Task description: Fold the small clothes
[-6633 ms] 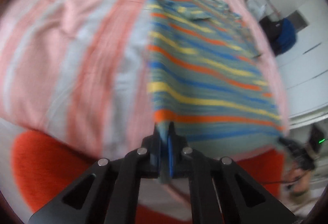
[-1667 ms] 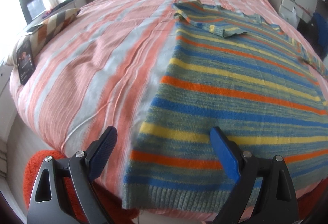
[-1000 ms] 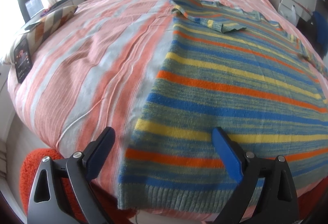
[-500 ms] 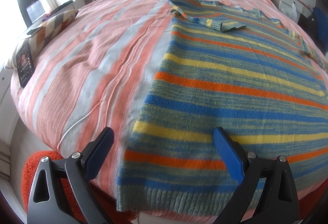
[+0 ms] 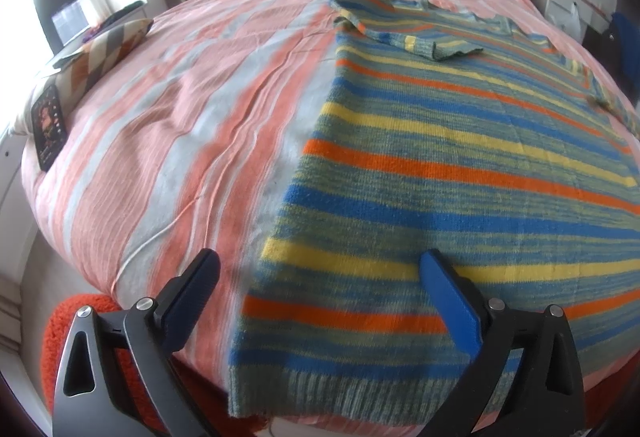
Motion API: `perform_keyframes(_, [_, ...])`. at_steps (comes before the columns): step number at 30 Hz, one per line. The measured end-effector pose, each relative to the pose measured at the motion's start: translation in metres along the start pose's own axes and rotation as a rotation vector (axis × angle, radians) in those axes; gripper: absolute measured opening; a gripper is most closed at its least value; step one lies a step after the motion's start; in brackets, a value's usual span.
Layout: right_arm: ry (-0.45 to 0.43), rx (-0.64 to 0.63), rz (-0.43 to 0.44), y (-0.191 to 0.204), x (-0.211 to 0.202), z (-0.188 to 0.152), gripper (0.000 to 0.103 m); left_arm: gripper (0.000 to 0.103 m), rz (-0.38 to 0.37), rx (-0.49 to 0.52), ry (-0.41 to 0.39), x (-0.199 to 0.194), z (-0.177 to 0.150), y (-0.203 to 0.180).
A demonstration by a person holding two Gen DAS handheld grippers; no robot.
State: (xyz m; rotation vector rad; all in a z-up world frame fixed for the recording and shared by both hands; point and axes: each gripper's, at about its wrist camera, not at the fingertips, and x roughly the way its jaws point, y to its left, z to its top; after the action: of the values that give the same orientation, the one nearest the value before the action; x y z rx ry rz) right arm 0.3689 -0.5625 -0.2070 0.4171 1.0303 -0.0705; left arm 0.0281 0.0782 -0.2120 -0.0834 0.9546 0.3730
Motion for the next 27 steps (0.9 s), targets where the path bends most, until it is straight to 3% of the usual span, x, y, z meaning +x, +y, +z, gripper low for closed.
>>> perform_keyframes(2, [-0.015,-0.026,-0.027,-0.001,-0.005,-0.001,0.0,0.101,0.001,-0.002,-0.001,0.0,0.0,0.0])
perform_keyframes(4, [-0.068,-0.084,-0.048,0.012,-0.021,-0.004,0.007,0.102,0.004,-0.007,-0.003,0.0,0.0,0.0])
perform_keyframes(5, [-0.096,-0.117,-0.013,0.02,-0.031,-0.006,0.013,0.103,0.008,-0.011,-0.004,0.001,0.0,-0.001])
perform_keyframes(6, [-0.1,-0.153,0.07,0.031,-0.04,-0.01,0.027,0.103,0.006,-0.013,-0.003,0.002,0.0,-0.001])
perform_keyframes(8, [-0.059,-0.189,0.176,0.048,-0.043,-0.019,0.043,0.103,0.0,-0.023,-0.001,0.003,-0.001,0.0])
perform_keyframes(11, [0.054,-0.229,0.202,0.058,-0.025,-0.038,0.041,0.103,-0.017,-0.037,-0.006,0.003,-0.003,0.003])
perform_keyframes(12, [0.081,-0.233,0.161,0.056,-0.016,-0.046,0.035,0.103,-0.021,-0.039,-0.012,0.003,-0.005,0.004])
perform_keyframes(14, [0.054,-0.196,0.121,0.042,-0.016,-0.055,0.019,0.103,-0.022,-0.031,-0.023,0.002,-0.007,0.004])
perform_keyframes(18, [-0.03,-0.086,0.018,0.012,-0.046,-0.06,0.021,0.103,-0.04,-0.016,-0.012,0.003,-0.006,0.003])
perform_keyframes(21, [-0.09,-0.144,0.01,0.015,-0.085,-0.079,0.027,0.103,-0.067,-0.038,-0.01,0.005,-0.007,0.007])
perform_keyframes(25, [-0.093,-0.324,0.106,0.055,-0.13,-0.122,0.038,0.102,-0.073,-0.022,0.009,0.001,-0.006,0.006])
perform_keyframes(27, [-0.055,-0.429,0.206,0.09,-0.145,-0.159,0.041,0.101,-0.08,-0.025,0.014,-0.005,-0.004,0.007])
